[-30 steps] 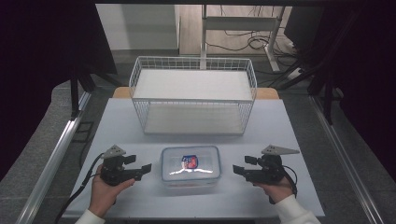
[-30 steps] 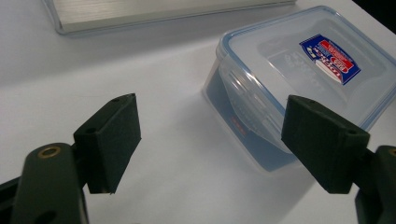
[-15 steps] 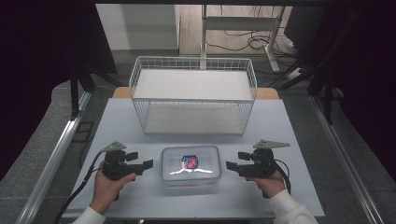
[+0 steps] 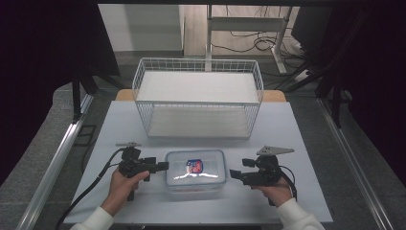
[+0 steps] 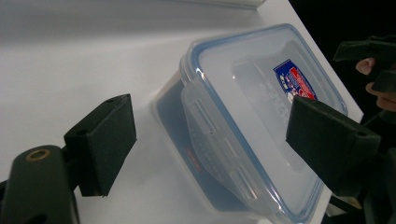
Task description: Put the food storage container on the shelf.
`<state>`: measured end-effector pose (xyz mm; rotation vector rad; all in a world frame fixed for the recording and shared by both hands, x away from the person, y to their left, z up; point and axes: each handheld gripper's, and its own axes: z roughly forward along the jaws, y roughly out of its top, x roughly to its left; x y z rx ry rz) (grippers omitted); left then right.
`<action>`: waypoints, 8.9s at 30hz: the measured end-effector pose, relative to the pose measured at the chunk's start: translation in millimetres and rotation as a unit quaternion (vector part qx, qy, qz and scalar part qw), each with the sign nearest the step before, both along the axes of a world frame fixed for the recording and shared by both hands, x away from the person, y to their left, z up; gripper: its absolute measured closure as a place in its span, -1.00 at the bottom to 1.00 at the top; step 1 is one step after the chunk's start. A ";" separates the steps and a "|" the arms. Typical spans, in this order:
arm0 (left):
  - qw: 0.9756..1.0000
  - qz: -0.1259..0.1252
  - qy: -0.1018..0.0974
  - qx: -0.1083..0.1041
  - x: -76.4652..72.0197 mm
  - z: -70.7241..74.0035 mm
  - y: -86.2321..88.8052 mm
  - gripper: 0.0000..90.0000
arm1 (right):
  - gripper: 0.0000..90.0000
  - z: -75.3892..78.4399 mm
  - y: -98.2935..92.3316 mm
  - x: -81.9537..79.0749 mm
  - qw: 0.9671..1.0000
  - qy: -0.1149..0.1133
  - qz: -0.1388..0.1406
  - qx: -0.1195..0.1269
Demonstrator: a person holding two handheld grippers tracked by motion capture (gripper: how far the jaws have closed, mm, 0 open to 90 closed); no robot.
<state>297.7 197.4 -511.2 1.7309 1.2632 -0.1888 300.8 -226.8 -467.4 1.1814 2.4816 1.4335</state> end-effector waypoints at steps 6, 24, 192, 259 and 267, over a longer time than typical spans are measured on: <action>0.999 -0.019 0.028 -0.030 4.6 -8.9 -6.2 -0.60 | -0.57 -3.8 4.8 10.5 1.000 0.020 -0.006 0.016; 0.996 -0.040 0.055 -0.052 3.8 -14.2 -11.2 -0.35 | -0.74 -29.9 34.3 39.3 0.994 0.109 0.001 0.027; 0.994 0.026 -0.104 0.017 73.5 30.8 -10.8 -0.27 | -0.13 11.6 31.9 81.9 0.995 -0.033 -0.098 0.005; 0.983 -0.059 -0.130 0.117 -39.9 18.9 -23.0 -0.34 | 0.97 -38.8 133.5 67.5 0.988 -0.064 -0.001 -0.142; 0.983 -0.058 -0.130 0.120 -39.7 19.2 -22.4 -0.34 | 0.97 -38.6 134.3 81.1 0.989 -0.060 -0.012 -0.134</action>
